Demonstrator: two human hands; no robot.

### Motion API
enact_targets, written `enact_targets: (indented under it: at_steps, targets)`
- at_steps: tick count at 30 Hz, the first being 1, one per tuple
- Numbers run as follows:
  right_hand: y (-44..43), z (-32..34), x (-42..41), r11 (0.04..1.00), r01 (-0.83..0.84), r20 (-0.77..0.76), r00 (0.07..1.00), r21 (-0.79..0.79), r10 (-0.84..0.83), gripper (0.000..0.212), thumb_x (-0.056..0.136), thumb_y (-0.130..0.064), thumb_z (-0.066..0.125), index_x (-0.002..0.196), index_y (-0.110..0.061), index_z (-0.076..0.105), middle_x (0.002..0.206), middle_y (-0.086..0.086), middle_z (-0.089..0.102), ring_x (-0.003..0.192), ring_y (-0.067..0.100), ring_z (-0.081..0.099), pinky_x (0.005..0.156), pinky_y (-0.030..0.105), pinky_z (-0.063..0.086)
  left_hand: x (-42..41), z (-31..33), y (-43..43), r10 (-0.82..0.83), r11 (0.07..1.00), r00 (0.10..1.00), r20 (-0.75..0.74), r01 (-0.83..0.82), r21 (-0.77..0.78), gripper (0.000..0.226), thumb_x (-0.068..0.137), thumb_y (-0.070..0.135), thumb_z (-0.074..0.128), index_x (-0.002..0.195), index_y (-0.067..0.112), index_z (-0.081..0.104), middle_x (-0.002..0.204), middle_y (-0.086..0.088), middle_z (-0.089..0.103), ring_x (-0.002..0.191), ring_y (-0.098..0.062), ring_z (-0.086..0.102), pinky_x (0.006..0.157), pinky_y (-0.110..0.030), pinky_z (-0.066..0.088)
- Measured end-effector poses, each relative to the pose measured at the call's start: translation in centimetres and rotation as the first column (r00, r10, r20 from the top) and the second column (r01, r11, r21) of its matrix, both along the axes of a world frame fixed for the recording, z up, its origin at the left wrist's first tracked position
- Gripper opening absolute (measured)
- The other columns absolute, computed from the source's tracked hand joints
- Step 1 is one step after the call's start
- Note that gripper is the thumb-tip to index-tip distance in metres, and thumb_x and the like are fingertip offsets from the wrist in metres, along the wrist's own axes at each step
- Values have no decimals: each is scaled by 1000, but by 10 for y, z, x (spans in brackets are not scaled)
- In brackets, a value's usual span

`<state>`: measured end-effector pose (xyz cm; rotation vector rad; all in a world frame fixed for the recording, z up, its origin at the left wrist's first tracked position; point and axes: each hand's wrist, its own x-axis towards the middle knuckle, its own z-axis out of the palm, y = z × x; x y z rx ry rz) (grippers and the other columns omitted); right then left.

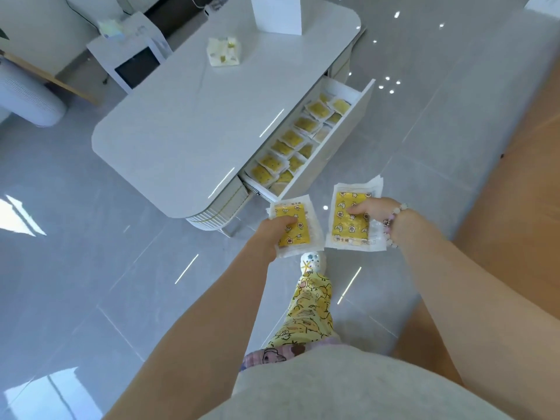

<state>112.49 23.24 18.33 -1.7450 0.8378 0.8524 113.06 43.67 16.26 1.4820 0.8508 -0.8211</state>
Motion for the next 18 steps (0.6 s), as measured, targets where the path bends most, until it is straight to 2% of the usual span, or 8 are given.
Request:
enact_targets:
  at_steps: [2, 4, 7, 8, 10, 12, 15, 18]
  targets:
    - [-5, 1, 26, 1000, 4, -3, 1000, -6, -4, 40, 83, -30, 68, 113, -4, 62, 112, 9, 66, 106, 30, 63, 100, 39, 46, 27, -5, -2, 2, 1000, 1000, -9, -2, 10, 47, 86, 22, 66, 129, 12, 50, 109, -6, 66, 83, -21, 64, 62, -28, 52]
    - [-8, 4, 55, 1000, 14, -10, 1000, -14, -14, 39, 84, -27, 69, 114, -4, 63, 111, 11, 67, 102, 29, 65, 97, 40, 49, 55, -7, -2, 26, 1000, 1000, -17, -26, 5, 47, 85, 22, 67, 128, 12, 51, 108, -6, 66, 84, -21, 64, 64, -29, 52]
    - [-11, 6, 102, 1000, 5, -10, 1000, -25, -5, 36, 84, -29, 69, 110, -5, 63, 108, 7, 65, 97, 25, 62, 75, 31, 52, 97, -14, -2, 44, 999, 998, -47, -45, -21, 44, 85, 21, 68, 125, 11, 53, 103, -6, 67, 83, -22, 64, 70, -32, 53]
    - [-11, 6, 118, 1000, 0, -22, 1000, -22, -1, 39, 79, -32, 72, 108, -6, 64, 108, 6, 64, 99, 25, 62, 75, 31, 53, 109, -16, -2, 50, 998, 997, -63, -52, -33, 42, 85, 21, 68, 124, 11, 54, 100, -5, 67, 83, -22, 64, 72, -33, 53]
    - [-18, -4, 152, 1000, 17, -37, 999, -12, -18, 64, 53, -41, 81, 106, -9, 66, 113, 7, 66, 109, 28, 63, 91, 45, 53, 132, -22, -3, 54, 998, 995, -88, -56, -25, 38, 85, 19, 68, 120, 10, 54, 94, -5, 66, 84, -22, 63, 77, -34, 52]
    - [-37, -38, 185, 999, 40, -49, 998, 0, -40, 83, 29, -47, 78, 104, -13, 67, 112, 8, 67, 109, 29, 62, 91, 54, 50, 150, -30, -2, 44, 999, 993, -113, -45, -8, 43, 85, 20, 69, 123, 10, 54, 103, -7, 66, 91, -25, 63, 82, -35, 52]
    - [-51, -50, 214, 999, 51, -91, 995, 6, -50, 85, 25, -49, 79, 103, -16, 68, 109, 6, 68, 107, 29, 64, 90, 56, 49, 174, -38, -5, 64, 998, 989, -136, -62, 21, 48, 84, 21, 70, 127, 11, 52, 117, -9, 64, 100, -26, 64, 89, -37, 52]
    - [-58, -47, 229, 998, 46, -120, 992, -33, -50, 83, 25, -46, 78, 101, -14, 69, 107, 7, 69, 106, 28, 64, 92, 57, 48, 189, -52, -8, 101, 995, 982, -161, -101, 8, 43, 86, 17, 68, 124, 8, 52, 109, -9, 63, 93, -26, 62, 88, -38, 51]
